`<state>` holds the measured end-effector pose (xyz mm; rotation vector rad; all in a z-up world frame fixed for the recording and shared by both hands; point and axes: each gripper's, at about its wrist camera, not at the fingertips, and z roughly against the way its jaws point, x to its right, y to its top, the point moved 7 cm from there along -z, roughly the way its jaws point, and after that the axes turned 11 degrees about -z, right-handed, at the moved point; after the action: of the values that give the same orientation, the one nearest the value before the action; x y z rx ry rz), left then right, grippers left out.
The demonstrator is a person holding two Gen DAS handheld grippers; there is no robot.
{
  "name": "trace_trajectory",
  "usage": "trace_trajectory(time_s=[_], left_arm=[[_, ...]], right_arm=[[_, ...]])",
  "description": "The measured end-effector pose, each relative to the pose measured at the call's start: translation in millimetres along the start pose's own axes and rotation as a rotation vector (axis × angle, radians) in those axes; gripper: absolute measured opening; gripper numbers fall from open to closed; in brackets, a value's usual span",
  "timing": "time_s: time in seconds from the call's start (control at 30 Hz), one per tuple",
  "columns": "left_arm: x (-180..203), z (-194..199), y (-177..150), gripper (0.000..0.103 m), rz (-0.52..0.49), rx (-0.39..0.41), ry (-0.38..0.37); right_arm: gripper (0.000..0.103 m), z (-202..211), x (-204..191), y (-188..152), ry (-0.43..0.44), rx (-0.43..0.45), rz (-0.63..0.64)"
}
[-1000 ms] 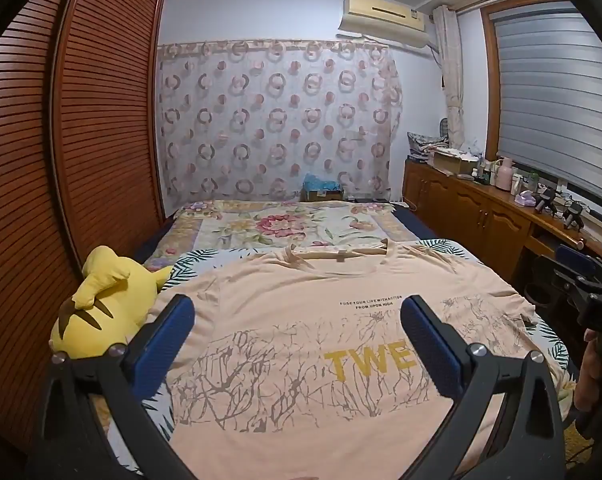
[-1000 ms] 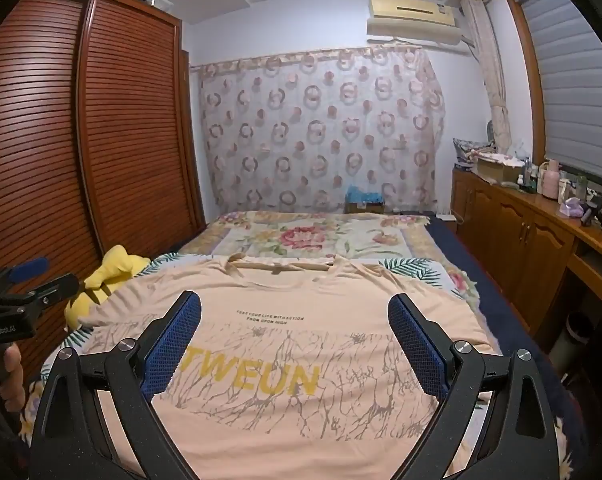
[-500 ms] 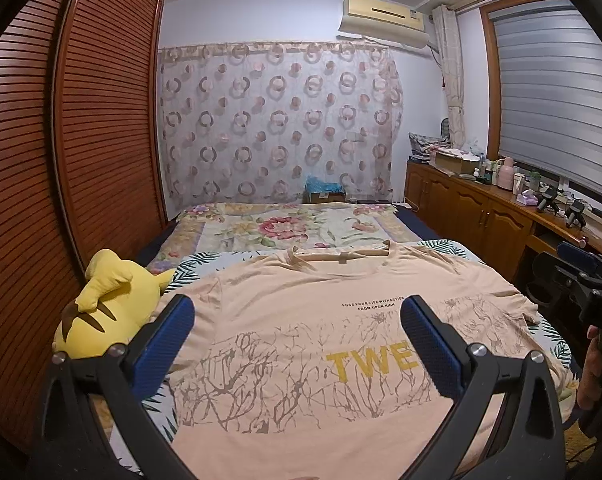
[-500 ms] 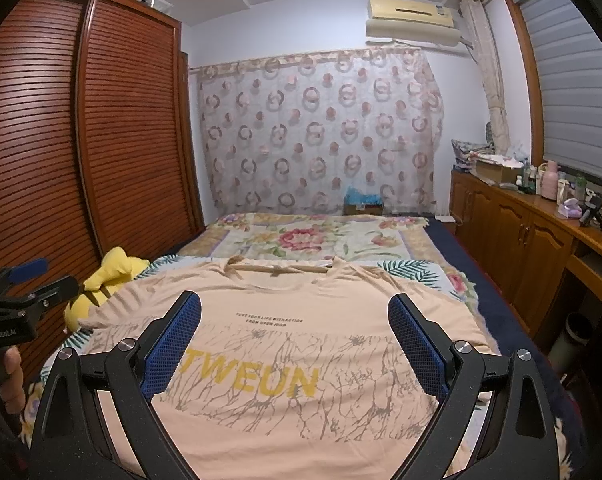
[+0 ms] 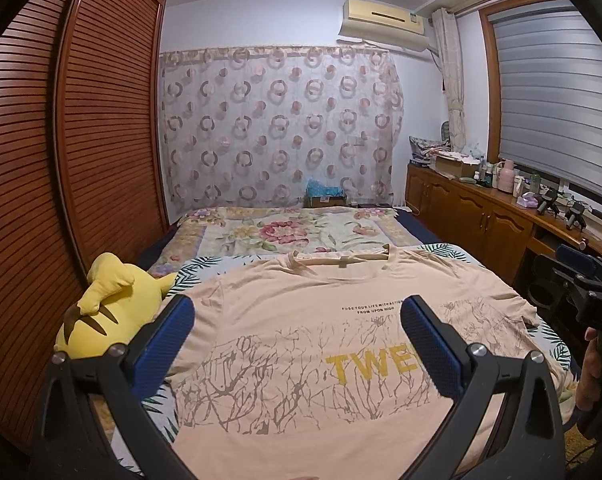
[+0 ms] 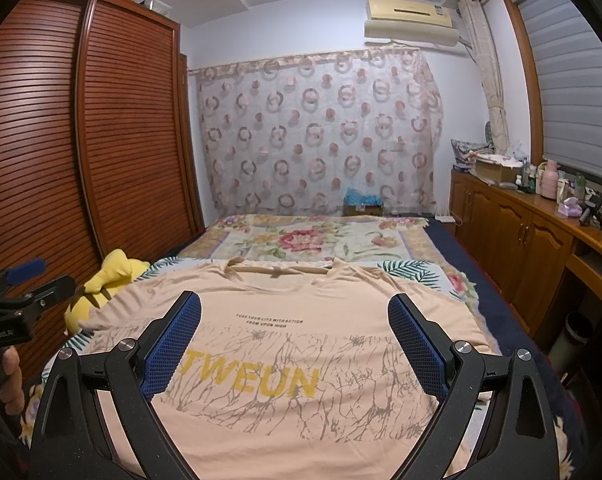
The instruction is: Fold small clothes
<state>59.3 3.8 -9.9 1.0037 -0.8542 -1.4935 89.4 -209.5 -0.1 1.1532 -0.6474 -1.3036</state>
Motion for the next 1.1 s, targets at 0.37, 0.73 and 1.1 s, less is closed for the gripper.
trace_trajectory(time_s=[0.37, 0.73, 1.1], left_arm=[[-1.1, -0.2, -0.6, 0.103, -0.002, 0.004, 0.001], [-1.7, 2.8, 1.9, 0.103, -0.001, 0.004, -0.001], [-1.4, 3.1, 2.3, 0.103, -0.002, 0.004, 0.0]], right_arm=[[0.096, 0.1, 0.6, 0.2, 0.0, 0.002, -0.001], [0.096, 0.4, 1.3, 0.5, 0.001, 0.003, -0.002], [0.096, 1.0, 1.5, 0.7, 0.002, 0.003, -0.003]])
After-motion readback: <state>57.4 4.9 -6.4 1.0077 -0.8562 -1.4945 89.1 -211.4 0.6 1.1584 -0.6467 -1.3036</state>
